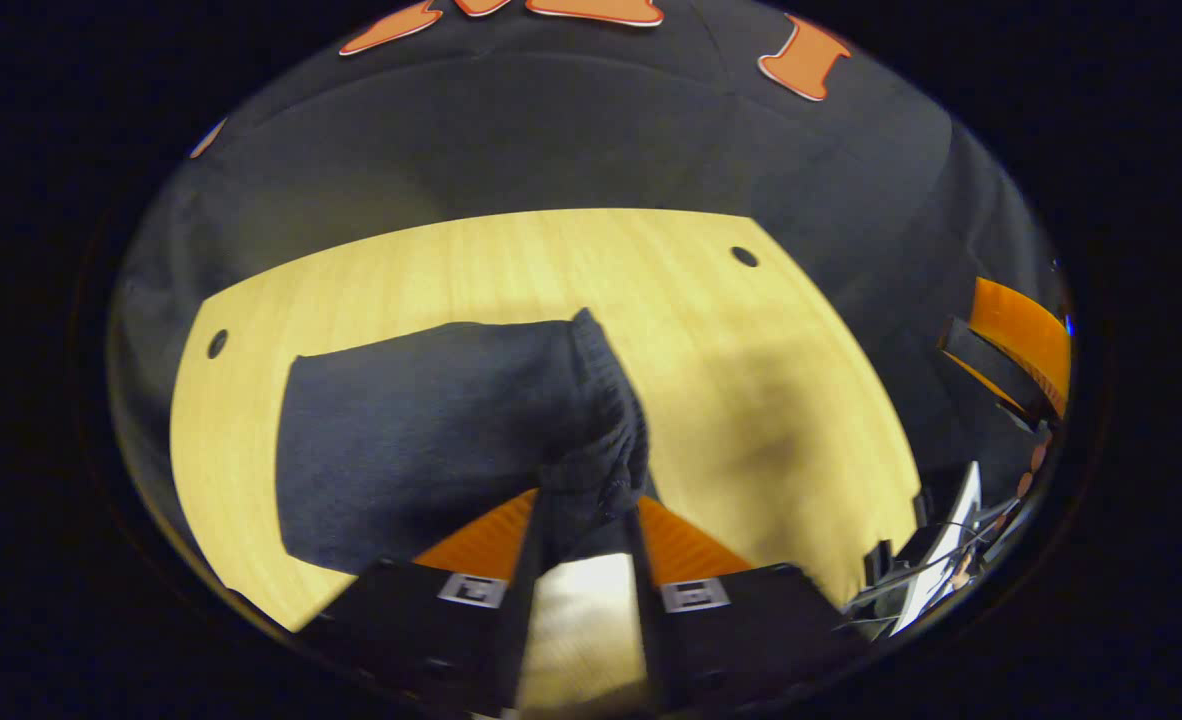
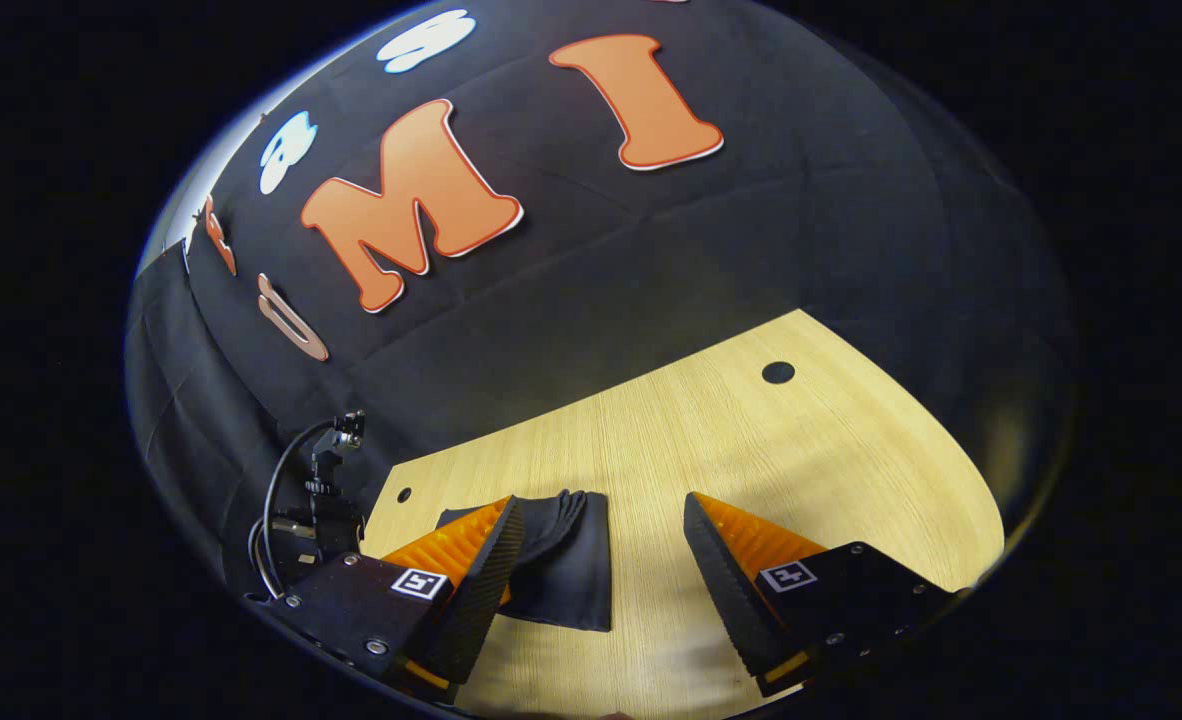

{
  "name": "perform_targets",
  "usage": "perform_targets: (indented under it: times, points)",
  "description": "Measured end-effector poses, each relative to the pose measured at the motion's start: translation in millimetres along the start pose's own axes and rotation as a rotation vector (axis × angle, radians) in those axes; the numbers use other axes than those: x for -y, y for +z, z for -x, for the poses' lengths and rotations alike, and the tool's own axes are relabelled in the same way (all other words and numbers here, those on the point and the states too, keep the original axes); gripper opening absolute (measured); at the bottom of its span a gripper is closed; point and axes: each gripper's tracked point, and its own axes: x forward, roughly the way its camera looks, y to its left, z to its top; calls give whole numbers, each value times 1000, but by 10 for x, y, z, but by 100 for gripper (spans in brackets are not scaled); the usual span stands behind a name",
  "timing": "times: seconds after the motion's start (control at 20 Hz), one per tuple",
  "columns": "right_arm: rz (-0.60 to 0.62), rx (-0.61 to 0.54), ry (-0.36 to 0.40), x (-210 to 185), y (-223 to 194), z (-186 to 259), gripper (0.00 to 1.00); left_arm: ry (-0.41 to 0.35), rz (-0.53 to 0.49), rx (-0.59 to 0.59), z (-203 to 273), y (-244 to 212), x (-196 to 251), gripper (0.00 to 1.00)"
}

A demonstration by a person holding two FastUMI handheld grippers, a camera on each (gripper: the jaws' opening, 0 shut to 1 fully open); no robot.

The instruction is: Grasp the waist and the cuffs of the jeans and fold them to make the two legs overlap; first hold the waist and fold one-third of the jeans toward the cuffs, then hold the cuffs and fold the remaining one-third in the same direction to finish folding.

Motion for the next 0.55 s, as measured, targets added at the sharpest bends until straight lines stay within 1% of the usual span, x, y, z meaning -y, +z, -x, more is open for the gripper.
perform_targets:
  times: [0.05, 0.1, 0.15, 0.2, 0.4, 0.55]
  points:
    - [10, 16, -4, -47, 24, 16, 98, -31, 4, 32, 82, 36, 72, 60]
    - [26, 36, -13, -114, 59, 42, 98, -40, 0, 73, 197, 109, 69, 77]
    - [49, 57, -20, -182, 100, 84, 98, -33, -8, 118, 308, 164, 2, 94]
    - [78, 81, -27, -271, 144, 129, 98, -25, -17, 163, 494, 238, -57, 96]
    - [222, 214, -38, -728, 338, 316, 98, 47, -40, 409, 1217, 630, -326, 96]
    - [305, 281, -16, -1132, 385, 390, 97, 133, -51, 571, 1705, 814, -471, 96]
